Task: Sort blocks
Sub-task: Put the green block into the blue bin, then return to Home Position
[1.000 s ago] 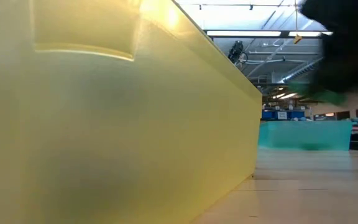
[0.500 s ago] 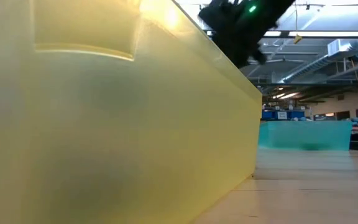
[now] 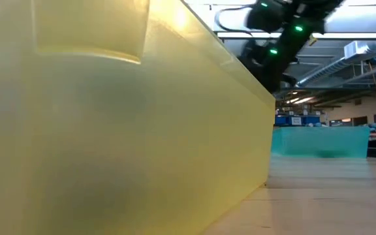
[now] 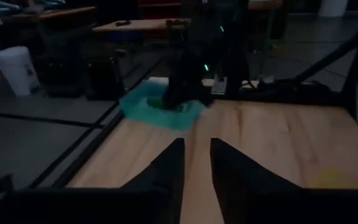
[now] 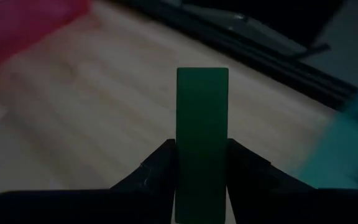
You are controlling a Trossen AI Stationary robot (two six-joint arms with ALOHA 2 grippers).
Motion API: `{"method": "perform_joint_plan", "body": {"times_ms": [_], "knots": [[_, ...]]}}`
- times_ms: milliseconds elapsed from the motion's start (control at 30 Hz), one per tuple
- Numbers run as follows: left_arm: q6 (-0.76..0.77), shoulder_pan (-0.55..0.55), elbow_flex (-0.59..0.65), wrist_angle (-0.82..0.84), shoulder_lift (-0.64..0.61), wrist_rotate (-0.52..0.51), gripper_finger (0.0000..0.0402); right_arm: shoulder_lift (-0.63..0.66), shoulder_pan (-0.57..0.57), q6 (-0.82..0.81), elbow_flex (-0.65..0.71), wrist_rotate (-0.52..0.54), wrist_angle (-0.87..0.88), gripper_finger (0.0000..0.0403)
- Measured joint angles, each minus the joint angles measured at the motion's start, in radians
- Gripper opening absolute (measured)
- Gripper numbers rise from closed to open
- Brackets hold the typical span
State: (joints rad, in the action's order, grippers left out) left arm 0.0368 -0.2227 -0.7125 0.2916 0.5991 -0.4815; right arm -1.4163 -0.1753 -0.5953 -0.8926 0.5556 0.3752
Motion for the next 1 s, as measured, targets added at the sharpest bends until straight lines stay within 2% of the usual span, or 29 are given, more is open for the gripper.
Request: {"method": "perform_joint_plan", "body": {"times_ms": [133, 300, 433, 567, 633, 767, 833, 933, 1000], "knots": [[0.011, 0.065, 0.13, -0.071, -0.09, 0.089, 0.0077, 0.173, -0.067, -0.065, 0.16, 0.018, -0.034, 0.0118], [0.021, 0.156, 0.225, -0.095, -0.132, 0.134, 0.0062, 0.336, -0.136, -0.153, 0.301, 0.019, -0.028, 0.0118], [0.027, 0.24, 0.268, -0.129, -0.134, 0.213, 0.0044, 0.391, -0.18, -0.218, 0.367, 0.045, -0.005, 0.0118], [0.038, 0.324, 0.291, -0.133, -0.134, 0.249, 0.0027, 0.4, -0.205, -0.25, 0.388, 0.053, -0.003, 0.0123], [0.042, 0.361, 0.293, -0.129, -0.136, 0.269, 0.0018, 0.401, -0.201, -0.24, 0.388, 0.053, -0.009, 0.0166], [0.022, 0.416, 0.293, -0.125, -0.146, 0.33, 0.0006, 0.415, -0.179, -0.169, 0.388, 0.053, -0.033, 0.028], [0.014, 0.439, 0.293, -0.098, -0.157, 0.336, 0.0005, 0.431, -0.162, -0.126, 0.388, 0.053, -0.05, 0.032], [-0.004, 0.465, 0.293, -0.06, -0.182, 0.336, 0.0006, 0.463, -0.126, -0.054, 0.388, 0.053, -0.077, 0.0339], [-0.009, 0.474, 0.293, -0.038, -0.204, 0.336, 0.0006, 0.49, -0.096, 0.0, 0.396, 0.052, -0.119, 0.032]]}}
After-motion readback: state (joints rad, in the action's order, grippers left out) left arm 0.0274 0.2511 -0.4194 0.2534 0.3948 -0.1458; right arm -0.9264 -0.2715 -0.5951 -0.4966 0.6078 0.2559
